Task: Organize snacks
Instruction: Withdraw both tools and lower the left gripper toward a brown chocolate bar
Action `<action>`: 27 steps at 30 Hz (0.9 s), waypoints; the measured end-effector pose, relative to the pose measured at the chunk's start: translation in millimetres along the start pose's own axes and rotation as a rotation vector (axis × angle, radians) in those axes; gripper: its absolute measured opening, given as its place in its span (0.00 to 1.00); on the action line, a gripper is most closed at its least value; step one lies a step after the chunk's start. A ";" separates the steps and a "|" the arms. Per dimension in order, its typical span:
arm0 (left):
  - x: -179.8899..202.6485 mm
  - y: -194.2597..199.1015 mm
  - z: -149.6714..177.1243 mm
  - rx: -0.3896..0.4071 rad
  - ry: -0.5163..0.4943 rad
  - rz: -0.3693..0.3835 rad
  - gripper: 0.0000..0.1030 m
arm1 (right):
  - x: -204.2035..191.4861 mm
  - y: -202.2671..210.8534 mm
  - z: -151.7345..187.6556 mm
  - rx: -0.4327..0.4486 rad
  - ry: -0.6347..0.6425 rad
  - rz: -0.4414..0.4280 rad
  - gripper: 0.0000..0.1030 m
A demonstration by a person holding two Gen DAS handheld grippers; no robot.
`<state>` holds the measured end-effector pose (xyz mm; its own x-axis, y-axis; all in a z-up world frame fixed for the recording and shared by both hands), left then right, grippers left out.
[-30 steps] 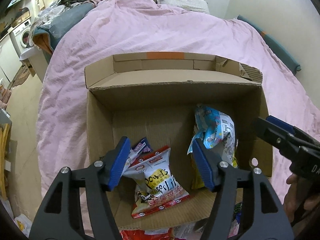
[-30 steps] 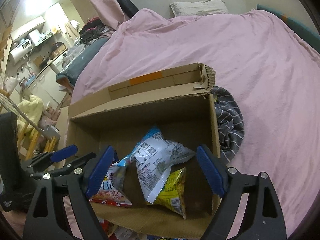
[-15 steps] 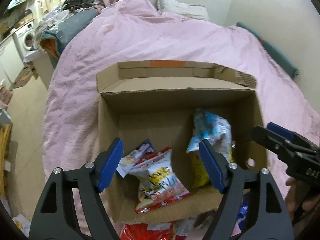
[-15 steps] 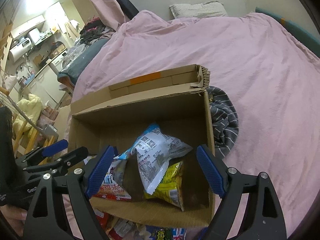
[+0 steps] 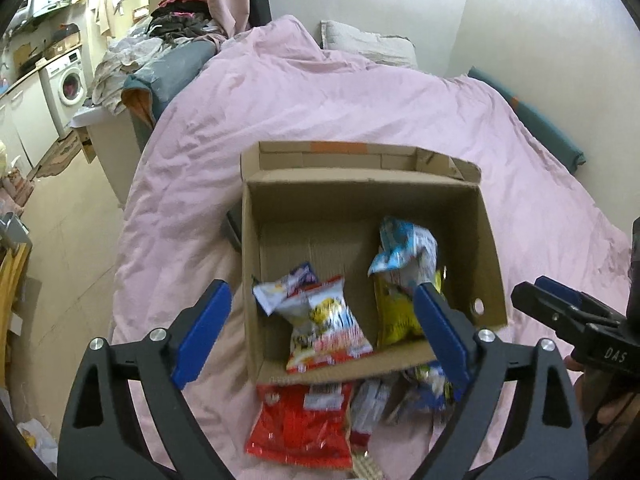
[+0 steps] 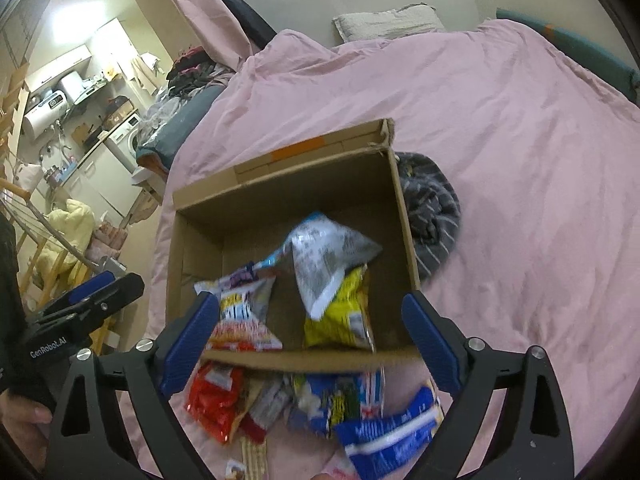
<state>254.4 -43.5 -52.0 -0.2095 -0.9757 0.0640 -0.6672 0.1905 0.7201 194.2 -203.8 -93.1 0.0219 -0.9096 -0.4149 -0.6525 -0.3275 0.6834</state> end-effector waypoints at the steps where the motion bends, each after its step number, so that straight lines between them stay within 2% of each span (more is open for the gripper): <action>1: 0.3 3.3 3.5 -0.001 -0.003 -0.002 0.88 | 1.7 4.2 5.2 -0.001 -0.009 -0.002 0.93; 11: -2.3 26.9 45.2 -0.031 -0.020 -0.040 0.88 | 18.9 30.8 43.8 -0.020 -0.069 0.011 0.93; 18: -6.7 21.9 83.1 -0.119 0.016 -0.068 0.88 | 30.5 33.6 56.4 -0.044 -0.089 0.034 0.93; 27: -2.0 9.7 115.3 -0.195 0.035 -0.070 0.88 | 53.5 29.8 73.5 -0.090 -0.093 0.094 0.93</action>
<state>166.0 -27.3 -124.8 -0.1398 -0.9897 0.0306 -0.5272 0.1005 0.8437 120.2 -243.3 -139.1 -0.1091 -0.9111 -0.3974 -0.5777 -0.2672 0.7712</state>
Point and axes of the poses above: each gripper's, at about its wrist camera, not at the fingertips, and y roughly against the way its jaws point, x to its right, z to its underside, the point moved 9 cm from there along -y, roughly the way its jaws point, and after that the axes turned 6 degrees about -y, right-handed, at the moved point
